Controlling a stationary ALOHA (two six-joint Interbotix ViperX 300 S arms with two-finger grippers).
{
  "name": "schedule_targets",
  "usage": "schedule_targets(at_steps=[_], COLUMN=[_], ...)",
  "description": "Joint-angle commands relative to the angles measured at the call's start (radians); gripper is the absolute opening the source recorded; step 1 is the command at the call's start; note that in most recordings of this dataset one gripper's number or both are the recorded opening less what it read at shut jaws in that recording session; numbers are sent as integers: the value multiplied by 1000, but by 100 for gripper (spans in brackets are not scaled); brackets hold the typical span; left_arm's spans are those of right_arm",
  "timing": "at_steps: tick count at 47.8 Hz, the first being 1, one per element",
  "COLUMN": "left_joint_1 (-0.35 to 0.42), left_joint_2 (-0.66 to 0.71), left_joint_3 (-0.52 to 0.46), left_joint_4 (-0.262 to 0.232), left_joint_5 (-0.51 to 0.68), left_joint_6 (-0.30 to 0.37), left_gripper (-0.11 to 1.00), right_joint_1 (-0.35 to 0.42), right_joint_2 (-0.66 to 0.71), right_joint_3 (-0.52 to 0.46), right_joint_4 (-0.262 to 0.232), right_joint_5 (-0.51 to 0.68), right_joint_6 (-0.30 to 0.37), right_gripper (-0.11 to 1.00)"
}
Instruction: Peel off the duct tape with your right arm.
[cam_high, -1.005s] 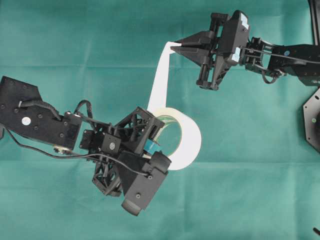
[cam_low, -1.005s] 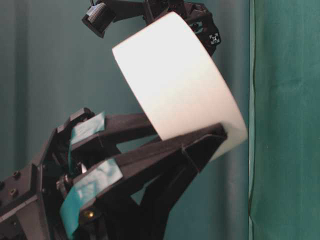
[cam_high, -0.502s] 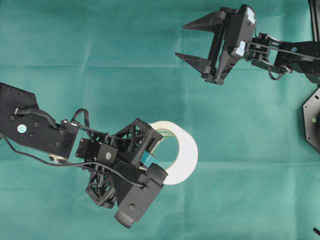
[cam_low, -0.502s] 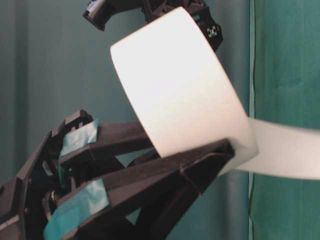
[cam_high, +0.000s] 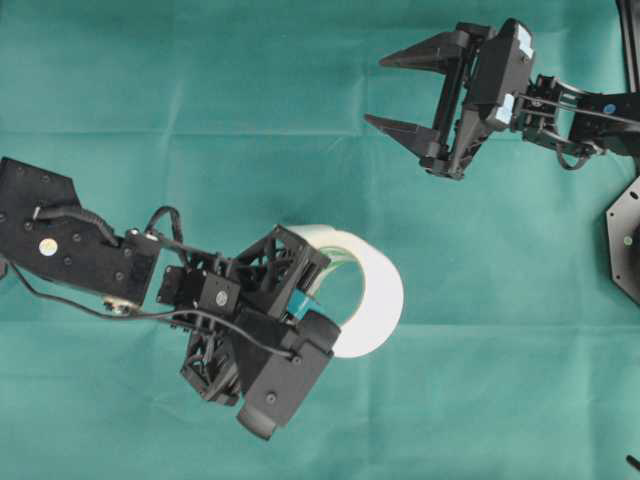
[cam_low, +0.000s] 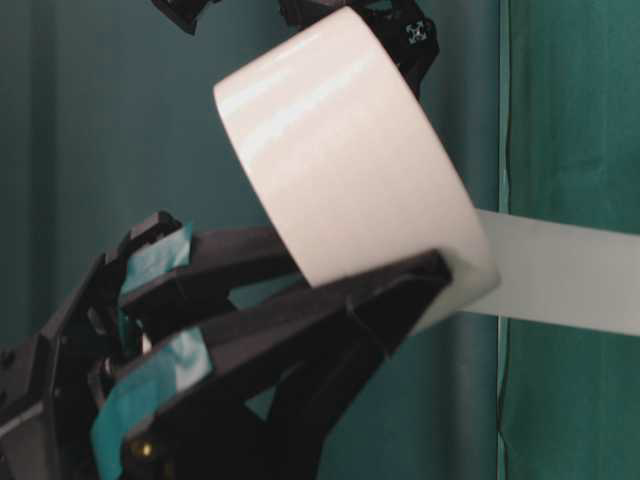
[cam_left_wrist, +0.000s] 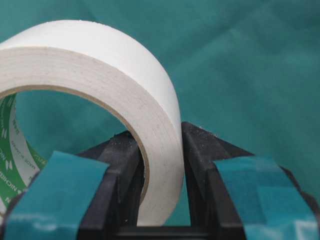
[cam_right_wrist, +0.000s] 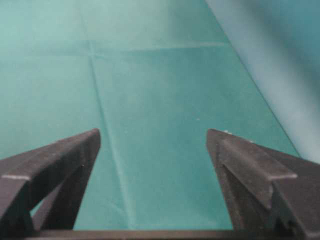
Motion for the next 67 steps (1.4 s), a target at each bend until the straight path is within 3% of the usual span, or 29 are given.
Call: schedule_targets(at_steps=[1, 12, 31, 52, 67], left_joint_1=[5, 37, 64, 91, 124], left_joint_2=[-37, -63, -137, -221, -259], left_joint_3=[-31, -11, 86, 212, 278], left_joint_4=[2, 2, 2, -2, -5], left_joint_5=[-26, -121, -385, -707, -802], left_joint_6=[0, -2, -3, -3, -3], left_gripper=[20, 20, 20, 20, 20], right_joint_1=[6, 32, 91, 230, 304], right_joint_2=[-37, -100, -198, -219, -207], right_joint_3=[6, 61, 130, 135, 130], right_joint_4=[0, 2, 0, 2, 2], right_joint_5=[-6, -11, -23, -38, -67], right_joint_6=[3, 3, 3, 6, 83], right_gripper=[62, 62, 62, 62, 62])
